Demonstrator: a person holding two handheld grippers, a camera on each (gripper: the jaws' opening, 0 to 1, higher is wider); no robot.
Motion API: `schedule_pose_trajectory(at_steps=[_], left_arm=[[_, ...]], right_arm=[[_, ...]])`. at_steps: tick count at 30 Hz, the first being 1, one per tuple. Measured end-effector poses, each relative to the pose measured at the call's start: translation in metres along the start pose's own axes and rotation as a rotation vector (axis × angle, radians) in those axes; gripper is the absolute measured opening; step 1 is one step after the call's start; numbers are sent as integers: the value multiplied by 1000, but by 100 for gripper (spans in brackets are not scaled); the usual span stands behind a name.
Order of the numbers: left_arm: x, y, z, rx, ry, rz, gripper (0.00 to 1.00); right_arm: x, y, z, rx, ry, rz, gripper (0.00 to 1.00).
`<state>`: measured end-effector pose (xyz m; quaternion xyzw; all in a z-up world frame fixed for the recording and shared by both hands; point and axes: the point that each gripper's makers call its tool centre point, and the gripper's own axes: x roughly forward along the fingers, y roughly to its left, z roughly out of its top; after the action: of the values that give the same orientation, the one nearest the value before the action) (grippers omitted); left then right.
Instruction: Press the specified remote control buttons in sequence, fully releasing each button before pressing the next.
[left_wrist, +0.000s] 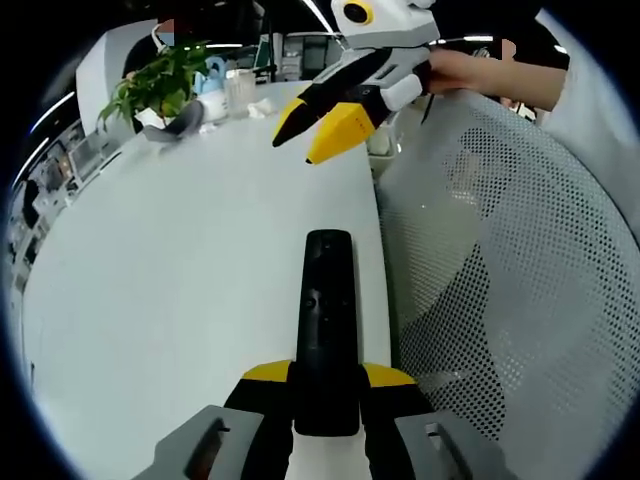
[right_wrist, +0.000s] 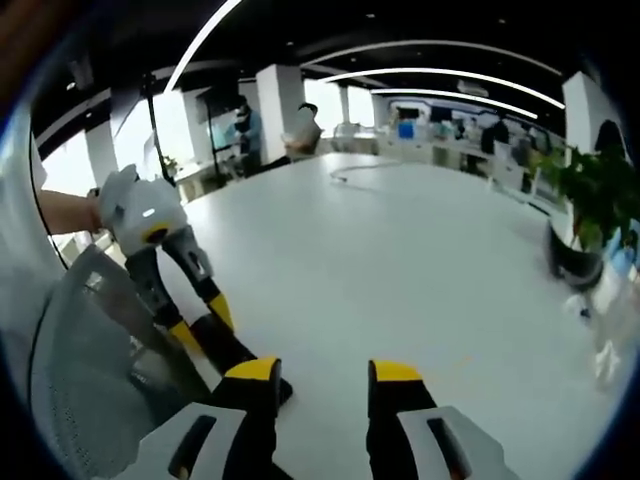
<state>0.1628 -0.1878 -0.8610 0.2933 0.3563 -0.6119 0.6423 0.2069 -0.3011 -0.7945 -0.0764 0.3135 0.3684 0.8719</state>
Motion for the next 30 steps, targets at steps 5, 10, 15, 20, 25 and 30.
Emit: schedule_pose_trajectory(at_steps=[5, 10, 15, 20, 25, 30], left_arm=[[0, 0, 0, 0, -1, 4, 25], [0, 0, 0, 4, 1, 8, 25], [0, 0, 0, 3, -3, 10, 25], [0, 0, 0, 5, -6, 11, 25], [0, 0, 0, 4, -10, 13, 25], [0, 0, 0, -3, -15, 6, 25]], right_arm=[[2, 5, -1, -16, 14, 19, 29], [3, 9, -3, -35, 26, 37, 27], [4, 13, -4, -50, 38, 51, 26], [5, 14, -6, -60, 49, 58, 24], [5, 16, -7, -67, 57, 67, 23], [6, 17, -8, -77, 66, 75, 21]])
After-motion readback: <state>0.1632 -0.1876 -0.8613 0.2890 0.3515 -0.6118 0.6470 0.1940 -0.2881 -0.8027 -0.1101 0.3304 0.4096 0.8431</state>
